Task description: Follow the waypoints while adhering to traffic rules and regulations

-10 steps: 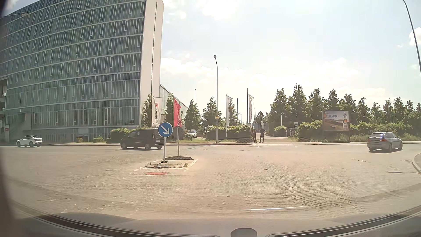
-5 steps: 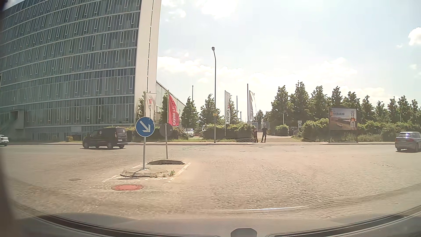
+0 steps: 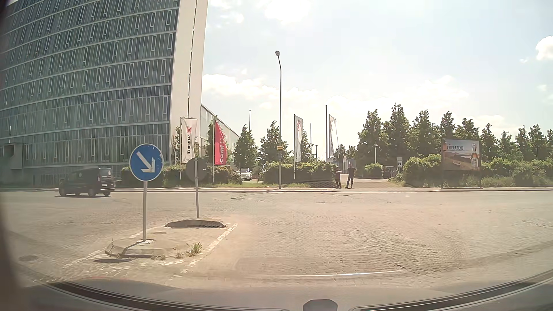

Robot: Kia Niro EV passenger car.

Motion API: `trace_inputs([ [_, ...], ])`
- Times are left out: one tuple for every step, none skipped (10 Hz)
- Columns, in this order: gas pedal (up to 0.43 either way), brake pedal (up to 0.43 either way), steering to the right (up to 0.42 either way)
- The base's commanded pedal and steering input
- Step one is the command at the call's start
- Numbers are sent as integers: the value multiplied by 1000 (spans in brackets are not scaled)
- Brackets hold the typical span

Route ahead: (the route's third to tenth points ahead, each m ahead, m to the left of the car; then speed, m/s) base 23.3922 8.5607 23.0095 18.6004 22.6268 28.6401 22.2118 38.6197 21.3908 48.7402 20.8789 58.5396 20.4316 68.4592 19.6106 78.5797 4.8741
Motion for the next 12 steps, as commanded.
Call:
trace_inputs([
  [0, 30, 8],
  [0, 30, 8],
  [0, 37, 8],
  [0, 55, 8],
  [0, 85, 8],
  [0, 122, 7],
  [0, 152, 4],
  [0, 171, 3],
  [0, 213, 3],
  [0, 220, 2],
  [0, 226, 0],
  [0, 232, 0],
])
